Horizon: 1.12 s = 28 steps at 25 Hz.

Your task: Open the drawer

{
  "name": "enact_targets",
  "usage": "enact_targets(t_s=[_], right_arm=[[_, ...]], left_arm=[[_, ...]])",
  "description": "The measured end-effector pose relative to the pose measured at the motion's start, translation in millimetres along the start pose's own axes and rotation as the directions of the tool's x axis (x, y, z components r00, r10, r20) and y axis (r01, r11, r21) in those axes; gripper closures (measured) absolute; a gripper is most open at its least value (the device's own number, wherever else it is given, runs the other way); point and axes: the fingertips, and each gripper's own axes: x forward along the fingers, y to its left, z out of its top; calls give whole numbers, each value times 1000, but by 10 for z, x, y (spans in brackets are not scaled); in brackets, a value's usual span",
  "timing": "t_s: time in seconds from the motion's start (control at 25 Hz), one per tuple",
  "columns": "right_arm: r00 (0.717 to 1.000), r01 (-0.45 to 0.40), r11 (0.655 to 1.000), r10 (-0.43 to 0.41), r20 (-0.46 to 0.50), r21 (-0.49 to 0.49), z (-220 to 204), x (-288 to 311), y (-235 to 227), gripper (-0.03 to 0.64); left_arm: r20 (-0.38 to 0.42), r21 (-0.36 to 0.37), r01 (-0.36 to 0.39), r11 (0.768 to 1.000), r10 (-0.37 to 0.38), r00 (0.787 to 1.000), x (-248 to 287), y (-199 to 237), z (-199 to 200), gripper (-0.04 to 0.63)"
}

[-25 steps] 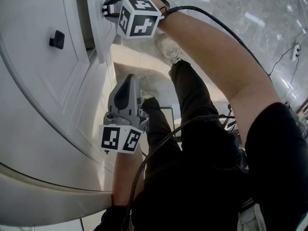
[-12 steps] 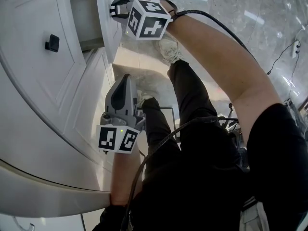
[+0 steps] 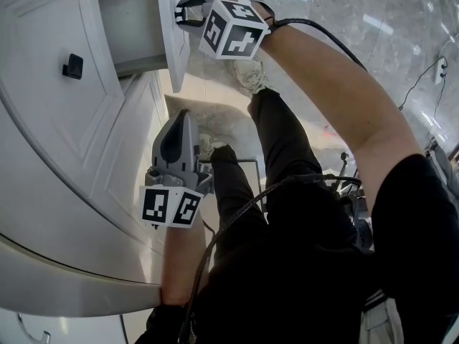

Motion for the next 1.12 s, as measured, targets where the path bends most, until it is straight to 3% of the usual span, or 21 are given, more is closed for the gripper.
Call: enact_targets(t_s=[1.12], right_arm=[[999,21,999,-19,-43,31,-594,-589,6,480]], left_arm=[[12,40,27,999,-27,1000,-2,-123,55,595]])
